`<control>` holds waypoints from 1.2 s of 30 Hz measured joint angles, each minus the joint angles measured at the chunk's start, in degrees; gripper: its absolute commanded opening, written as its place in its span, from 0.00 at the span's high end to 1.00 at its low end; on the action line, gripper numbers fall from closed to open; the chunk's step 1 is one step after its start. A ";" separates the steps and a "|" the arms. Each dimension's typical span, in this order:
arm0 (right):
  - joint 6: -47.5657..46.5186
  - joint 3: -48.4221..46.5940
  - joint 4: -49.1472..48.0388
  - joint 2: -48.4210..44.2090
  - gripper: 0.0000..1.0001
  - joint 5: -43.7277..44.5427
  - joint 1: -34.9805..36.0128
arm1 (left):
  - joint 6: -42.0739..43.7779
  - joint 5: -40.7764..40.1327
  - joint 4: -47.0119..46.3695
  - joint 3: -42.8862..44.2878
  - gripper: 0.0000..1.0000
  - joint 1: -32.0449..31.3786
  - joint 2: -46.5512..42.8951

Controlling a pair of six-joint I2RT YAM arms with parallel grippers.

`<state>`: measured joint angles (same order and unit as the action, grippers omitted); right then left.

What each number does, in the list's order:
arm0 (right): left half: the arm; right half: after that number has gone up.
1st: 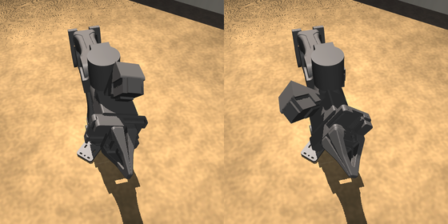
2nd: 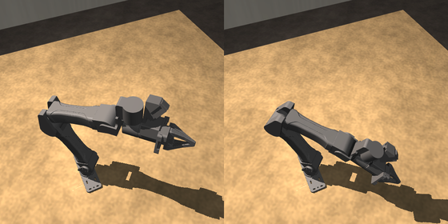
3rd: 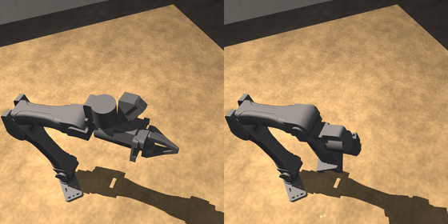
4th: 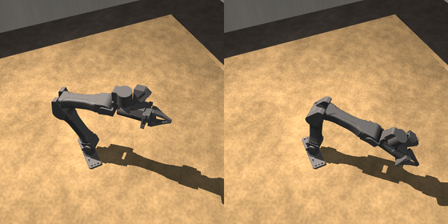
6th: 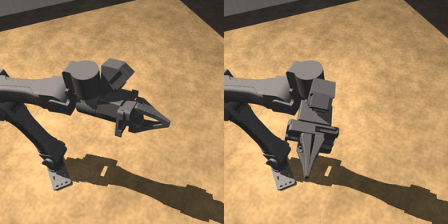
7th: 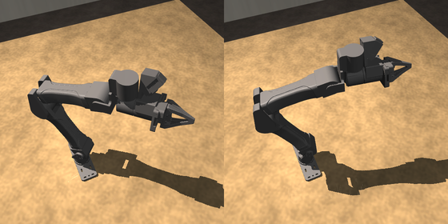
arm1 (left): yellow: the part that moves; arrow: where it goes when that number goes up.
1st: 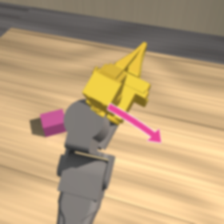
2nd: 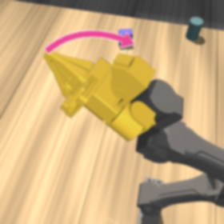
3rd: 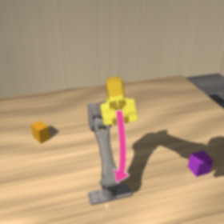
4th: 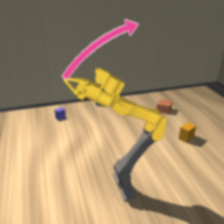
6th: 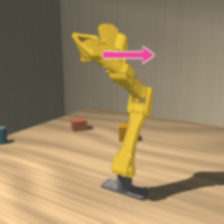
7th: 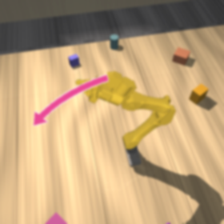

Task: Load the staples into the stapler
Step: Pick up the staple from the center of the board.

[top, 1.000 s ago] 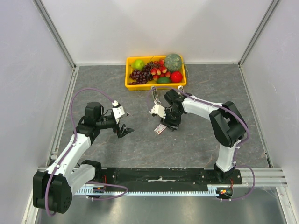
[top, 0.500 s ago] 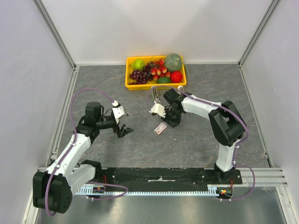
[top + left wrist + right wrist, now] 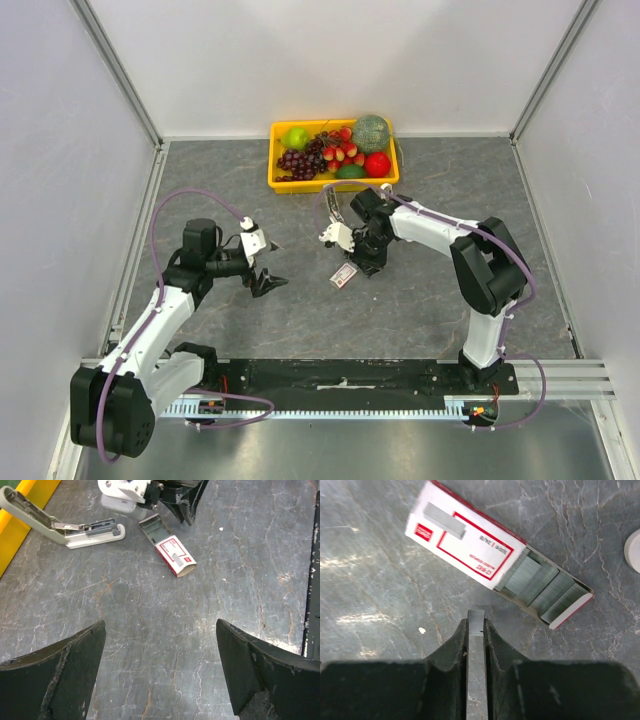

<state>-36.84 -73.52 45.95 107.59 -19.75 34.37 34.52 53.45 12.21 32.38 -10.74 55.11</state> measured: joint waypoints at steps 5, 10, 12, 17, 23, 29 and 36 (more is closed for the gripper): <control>-0.22 -1.84 1.99 -0.39 0.82 -5.05 -0.83 | 2.58 2.82 1.64 0.02 0.03 -1.36 0.24; -0.22 -5.70 4.28 -0.39 0.82 -11.56 -3.54 | 6.82 3.85 2.16 0.02 0.02 -5.86 1.92; -0.28 -7.13 4.96 -0.39 0.82 -14.10 -4.46 | 8.59 3.72 1.49 -0.09 0.01 -8.13 2.71; -1.22 -9.97 8.00 0.00 0.82 -21.49 -6.49 | 13.20 -0.07 -2.27 -0.28 0.01 -16.52 5.51; -2.80 -10.32 11.19 0.31 0.82 -30.14 -7.89 | 14.38 -7.26 -11.72 -0.28 0.00 -22.14 10.40; -4.61 -10.73 13.75 0.96 0.82 -38.42 -10.56 | 12.59 -13.88 -23.78 -0.24 0.00 -25.38 16.68; -6.40 -11.08 15.67 2.49 0.82 -48.70 -13.49 | 7.82 -20.68 -31.21 3.41 0.00 -28.81 25.03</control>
<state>-43.24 -84.60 61.63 110.08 -68.45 20.88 42.35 32.77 -19.00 35.79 -39.55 80.14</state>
